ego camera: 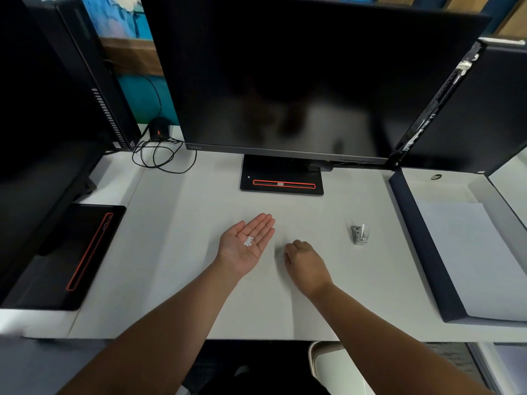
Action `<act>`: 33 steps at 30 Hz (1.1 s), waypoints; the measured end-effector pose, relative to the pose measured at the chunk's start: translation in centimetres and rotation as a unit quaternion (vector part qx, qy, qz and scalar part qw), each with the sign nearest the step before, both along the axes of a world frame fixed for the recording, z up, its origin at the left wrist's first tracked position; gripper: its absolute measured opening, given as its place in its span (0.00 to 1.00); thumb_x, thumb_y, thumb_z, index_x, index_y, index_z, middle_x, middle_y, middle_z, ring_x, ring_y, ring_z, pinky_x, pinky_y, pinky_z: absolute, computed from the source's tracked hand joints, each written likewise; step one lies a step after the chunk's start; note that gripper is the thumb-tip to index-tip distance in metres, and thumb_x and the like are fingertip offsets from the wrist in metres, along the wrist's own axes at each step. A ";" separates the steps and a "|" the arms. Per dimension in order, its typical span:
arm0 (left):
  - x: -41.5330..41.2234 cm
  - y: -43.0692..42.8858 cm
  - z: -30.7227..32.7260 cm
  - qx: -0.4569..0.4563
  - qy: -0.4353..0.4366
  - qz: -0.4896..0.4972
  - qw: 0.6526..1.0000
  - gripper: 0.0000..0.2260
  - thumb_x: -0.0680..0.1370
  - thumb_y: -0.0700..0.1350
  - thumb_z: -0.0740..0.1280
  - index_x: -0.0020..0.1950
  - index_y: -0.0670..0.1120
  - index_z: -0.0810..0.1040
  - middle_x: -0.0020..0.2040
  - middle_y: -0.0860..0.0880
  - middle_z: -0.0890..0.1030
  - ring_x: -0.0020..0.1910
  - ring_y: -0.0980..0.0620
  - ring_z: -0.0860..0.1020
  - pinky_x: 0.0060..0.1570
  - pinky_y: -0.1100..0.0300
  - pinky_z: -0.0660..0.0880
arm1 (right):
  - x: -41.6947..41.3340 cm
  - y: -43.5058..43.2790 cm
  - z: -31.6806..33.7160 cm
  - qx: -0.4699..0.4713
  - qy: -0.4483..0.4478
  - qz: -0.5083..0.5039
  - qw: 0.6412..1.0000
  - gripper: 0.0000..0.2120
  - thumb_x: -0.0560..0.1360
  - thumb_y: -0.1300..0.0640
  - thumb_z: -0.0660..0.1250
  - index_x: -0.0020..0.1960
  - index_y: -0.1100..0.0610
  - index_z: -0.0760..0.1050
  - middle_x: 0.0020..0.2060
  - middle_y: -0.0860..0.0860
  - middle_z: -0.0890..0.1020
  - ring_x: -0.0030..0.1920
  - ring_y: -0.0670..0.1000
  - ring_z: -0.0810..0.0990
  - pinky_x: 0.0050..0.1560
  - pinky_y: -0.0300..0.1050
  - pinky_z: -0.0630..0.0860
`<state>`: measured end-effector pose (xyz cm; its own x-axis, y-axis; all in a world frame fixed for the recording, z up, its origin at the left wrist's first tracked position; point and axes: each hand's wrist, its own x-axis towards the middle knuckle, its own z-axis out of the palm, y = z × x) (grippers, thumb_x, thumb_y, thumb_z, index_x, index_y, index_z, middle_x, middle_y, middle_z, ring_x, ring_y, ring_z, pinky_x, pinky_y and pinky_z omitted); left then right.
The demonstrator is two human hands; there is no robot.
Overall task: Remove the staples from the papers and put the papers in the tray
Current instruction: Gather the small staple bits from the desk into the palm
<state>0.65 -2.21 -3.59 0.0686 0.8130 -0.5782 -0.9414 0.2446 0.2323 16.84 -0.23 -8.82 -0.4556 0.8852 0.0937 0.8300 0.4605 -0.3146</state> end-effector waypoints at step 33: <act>1.5 -0.2 1.0 -0.009 -0.005 -0.017 1.000 0.21 0.82 0.45 0.51 0.60 0.34 0.77 0.58 0.37 0.81 0.59 0.44 0.79 0.64 0.53 0.71 | -3.3 -1.1 7.0 -0.096 0.208 0.061 0.971 0.08 0.73 0.66 0.64 0.44 0.62 0.81 0.42 0.54 0.83 0.40 0.51 0.79 0.42 0.44 0.76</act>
